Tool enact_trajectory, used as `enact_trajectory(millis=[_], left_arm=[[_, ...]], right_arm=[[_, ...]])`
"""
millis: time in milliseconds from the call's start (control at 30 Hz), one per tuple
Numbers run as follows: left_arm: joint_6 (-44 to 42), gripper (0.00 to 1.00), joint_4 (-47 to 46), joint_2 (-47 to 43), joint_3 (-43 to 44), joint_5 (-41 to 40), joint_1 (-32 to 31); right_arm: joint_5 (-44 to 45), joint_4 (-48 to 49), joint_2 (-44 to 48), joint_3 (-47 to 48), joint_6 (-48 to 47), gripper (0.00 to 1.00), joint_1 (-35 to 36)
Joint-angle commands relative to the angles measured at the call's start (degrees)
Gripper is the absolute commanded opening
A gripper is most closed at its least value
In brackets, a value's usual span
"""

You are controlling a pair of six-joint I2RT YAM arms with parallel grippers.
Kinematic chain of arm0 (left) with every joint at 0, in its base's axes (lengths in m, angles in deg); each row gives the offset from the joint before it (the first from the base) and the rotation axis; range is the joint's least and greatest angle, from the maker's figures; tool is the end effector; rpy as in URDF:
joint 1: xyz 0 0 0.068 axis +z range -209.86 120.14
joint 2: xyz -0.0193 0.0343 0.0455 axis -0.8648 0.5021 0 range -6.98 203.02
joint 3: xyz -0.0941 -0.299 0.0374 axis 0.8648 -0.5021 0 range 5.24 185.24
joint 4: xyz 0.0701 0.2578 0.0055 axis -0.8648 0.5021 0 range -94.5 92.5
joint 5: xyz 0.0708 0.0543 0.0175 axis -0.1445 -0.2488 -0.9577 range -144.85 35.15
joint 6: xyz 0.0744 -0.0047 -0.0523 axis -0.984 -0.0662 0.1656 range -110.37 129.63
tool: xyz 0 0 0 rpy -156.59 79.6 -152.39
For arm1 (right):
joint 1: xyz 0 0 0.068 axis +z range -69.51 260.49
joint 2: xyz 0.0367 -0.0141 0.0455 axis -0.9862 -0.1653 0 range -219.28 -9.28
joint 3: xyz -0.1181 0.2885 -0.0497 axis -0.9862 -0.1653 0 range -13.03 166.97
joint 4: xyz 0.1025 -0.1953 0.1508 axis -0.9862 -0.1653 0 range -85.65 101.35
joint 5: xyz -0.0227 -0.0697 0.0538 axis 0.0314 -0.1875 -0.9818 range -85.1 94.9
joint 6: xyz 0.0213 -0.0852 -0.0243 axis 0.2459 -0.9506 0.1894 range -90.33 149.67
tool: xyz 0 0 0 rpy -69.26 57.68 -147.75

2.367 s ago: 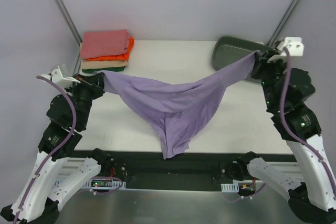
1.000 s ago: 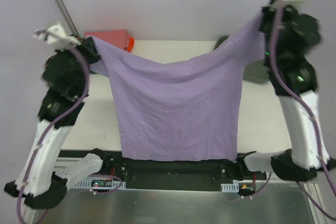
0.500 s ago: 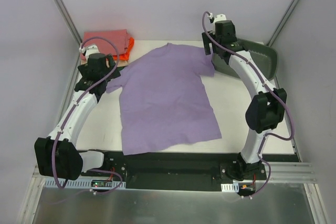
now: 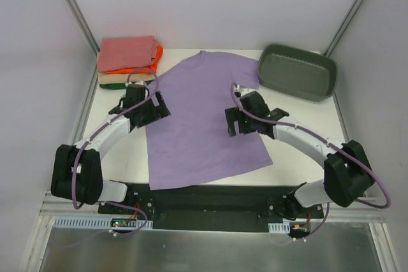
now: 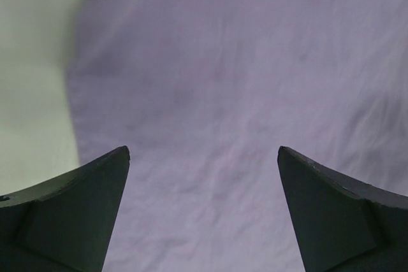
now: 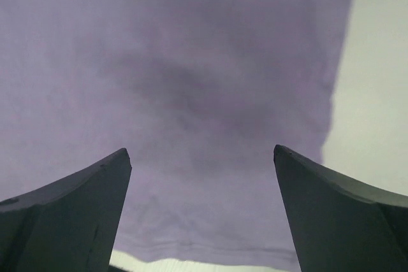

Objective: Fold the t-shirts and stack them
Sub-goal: Flatten out the tshirt

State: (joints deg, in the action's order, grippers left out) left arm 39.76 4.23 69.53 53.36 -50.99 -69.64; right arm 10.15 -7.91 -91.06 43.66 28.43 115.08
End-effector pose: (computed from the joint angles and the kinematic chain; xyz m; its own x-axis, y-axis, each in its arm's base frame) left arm 0.3158 -0.0600 0.2527 -0.6261 -0.4003 -0.6692 -0.1062 0.8940 -0.4354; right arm 0.2840 0.1867 0.2576 -0.5643 -0.4153 -0.7135 -0.5238 0.8481 -0.0793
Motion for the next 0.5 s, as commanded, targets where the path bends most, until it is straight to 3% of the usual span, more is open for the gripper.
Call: enact_trajectory(millis=[0, 200, 467], left_arm=[[5.02, 0.99, -2.93, 2.41, -4.51, 5.28, -5.67], [11.34, 0.99, -3.72, 5.49, -9.26, 2.99, -13.76], [21.54, 0.99, -6.00, 1.27, -14.90, 3.35, -24.30]], right_arm=[[-4.64, 6.34, 2.07, -5.44, 9.22, 0.96, 4.60], [-6.84, 4.68, -3.47, -8.17, 13.97, 0.96, 6.46], [0.19, -0.86, -4.88, -12.73, 15.03, 0.96, 2.87]])
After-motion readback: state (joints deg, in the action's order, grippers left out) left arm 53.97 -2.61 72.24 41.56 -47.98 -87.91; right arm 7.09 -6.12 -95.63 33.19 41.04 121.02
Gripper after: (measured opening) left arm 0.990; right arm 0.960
